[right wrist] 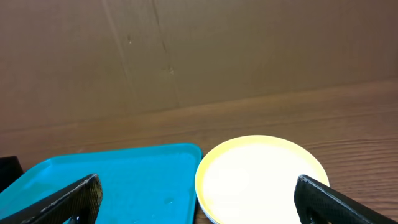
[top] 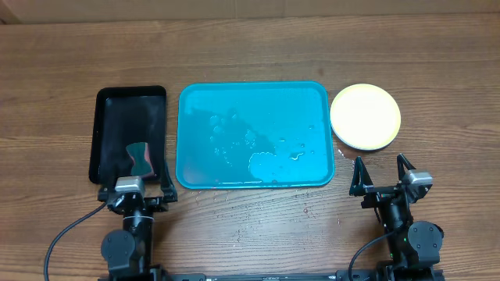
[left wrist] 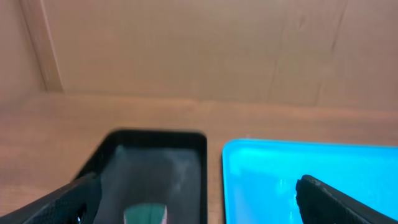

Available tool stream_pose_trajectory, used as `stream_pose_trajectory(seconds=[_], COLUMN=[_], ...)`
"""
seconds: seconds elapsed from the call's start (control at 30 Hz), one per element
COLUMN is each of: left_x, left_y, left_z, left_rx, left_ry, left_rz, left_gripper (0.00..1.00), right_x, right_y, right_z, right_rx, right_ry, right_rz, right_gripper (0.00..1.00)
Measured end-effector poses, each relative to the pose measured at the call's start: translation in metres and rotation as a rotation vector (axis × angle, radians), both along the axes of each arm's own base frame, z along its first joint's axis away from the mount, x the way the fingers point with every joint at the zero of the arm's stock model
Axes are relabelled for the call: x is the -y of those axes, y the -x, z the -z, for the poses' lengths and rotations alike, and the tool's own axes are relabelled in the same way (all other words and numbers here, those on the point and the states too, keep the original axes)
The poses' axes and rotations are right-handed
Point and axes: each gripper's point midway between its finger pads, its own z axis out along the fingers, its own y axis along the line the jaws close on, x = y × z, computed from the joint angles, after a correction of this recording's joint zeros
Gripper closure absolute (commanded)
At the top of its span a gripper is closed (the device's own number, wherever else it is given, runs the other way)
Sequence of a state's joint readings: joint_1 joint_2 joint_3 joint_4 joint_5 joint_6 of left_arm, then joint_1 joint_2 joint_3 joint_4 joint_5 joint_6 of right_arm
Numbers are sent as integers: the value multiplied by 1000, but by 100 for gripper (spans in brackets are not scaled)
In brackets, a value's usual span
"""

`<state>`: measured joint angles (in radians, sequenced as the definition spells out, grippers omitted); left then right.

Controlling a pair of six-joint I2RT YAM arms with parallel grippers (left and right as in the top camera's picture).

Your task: Clean dirty plates on tray and stack at the side

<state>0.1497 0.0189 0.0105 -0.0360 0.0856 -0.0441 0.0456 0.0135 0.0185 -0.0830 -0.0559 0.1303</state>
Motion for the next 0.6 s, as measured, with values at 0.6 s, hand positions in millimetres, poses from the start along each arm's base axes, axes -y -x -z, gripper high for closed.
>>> stream_pose_trajectory(seconds=[0.6], left_x=[0], left_y=[0], left_z=[9], left_rx=[-33], left_ry=[4], left_rz=[0], left_gripper=[0], right_x=[0], right_y=[0], right_z=[0], right_rx=[0], right_ry=[0], right_rz=[0], right_gripper=[0])
